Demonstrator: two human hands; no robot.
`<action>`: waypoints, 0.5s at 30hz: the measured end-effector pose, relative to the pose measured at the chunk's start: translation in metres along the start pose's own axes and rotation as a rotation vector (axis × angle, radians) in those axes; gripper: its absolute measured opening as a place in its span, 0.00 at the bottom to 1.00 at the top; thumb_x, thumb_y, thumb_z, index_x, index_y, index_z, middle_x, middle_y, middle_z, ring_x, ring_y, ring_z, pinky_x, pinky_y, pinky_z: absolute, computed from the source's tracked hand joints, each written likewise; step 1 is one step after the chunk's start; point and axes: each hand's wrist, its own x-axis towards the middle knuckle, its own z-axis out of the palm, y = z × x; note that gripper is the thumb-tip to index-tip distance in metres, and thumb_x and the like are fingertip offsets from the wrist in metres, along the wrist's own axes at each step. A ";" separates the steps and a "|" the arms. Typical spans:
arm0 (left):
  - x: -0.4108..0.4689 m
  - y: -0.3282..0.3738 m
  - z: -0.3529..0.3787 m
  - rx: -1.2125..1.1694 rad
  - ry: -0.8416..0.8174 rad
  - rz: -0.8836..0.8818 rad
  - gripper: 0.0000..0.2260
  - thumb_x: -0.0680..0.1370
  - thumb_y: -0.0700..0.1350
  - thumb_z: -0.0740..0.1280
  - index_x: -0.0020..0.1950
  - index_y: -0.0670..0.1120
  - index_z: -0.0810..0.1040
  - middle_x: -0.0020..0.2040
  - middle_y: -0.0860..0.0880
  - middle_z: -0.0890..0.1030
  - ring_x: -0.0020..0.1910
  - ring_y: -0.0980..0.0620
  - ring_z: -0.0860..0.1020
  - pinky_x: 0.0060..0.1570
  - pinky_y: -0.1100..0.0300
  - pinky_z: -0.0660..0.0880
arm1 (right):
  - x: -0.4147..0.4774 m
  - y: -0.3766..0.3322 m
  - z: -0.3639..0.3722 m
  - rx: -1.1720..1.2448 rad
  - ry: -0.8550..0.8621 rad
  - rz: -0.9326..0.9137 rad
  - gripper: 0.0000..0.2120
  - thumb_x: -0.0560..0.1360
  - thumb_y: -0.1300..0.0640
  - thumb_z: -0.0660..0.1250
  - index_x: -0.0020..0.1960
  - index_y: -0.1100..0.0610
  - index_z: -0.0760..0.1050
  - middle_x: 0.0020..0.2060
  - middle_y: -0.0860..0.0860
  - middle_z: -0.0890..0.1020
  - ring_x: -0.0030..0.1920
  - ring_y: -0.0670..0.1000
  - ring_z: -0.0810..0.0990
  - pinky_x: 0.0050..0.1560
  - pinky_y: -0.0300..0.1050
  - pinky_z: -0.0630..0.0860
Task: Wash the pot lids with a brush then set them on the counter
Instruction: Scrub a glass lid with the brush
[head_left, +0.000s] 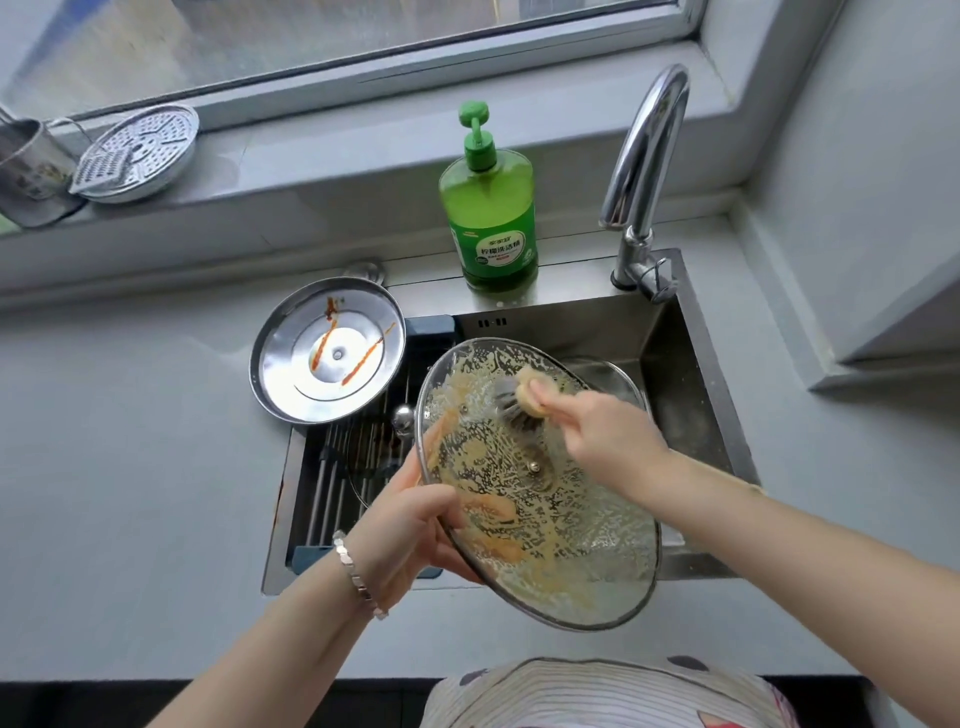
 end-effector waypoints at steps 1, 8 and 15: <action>-0.001 0.001 0.000 -0.003 -0.011 -0.001 0.40 0.62 0.32 0.58 0.69 0.61 0.60 0.48 0.42 0.84 0.47 0.32 0.80 0.31 0.44 0.80 | 0.009 0.009 -0.006 0.018 0.043 0.101 0.20 0.82 0.53 0.50 0.71 0.38 0.60 0.52 0.55 0.79 0.48 0.57 0.78 0.43 0.48 0.72; 0.003 0.005 -0.003 0.044 0.003 -0.013 0.39 0.61 0.33 0.59 0.70 0.58 0.60 0.51 0.41 0.83 0.47 0.31 0.80 0.32 0.47 0.81 | 0.002 -0.037 -0.003 0.274 0.003 -0.129 0.18 0.81 0.54 0.56 0.69 0.41 0.66 0.44 0.49 0.82 0.32 0.46 0.74 0.31 0.41 0.68; 0.004 0.008 -0.003 0.054 -0.009 -0.027 0.39 0.62 0.33 0.58 0.71 0.55 0.59 0.49 0.40 0.83 0.45 0.32 0.81 0.30 0.51 0.80 | -0.002 -0.044 -0.010 0.241 -0.020 -0.132 0.17 0.81 0.53 0.53 0.69 0.44 0.68 0.44 0.50 0.82 0.36 0.49 0.76 0.32 0.42 0.70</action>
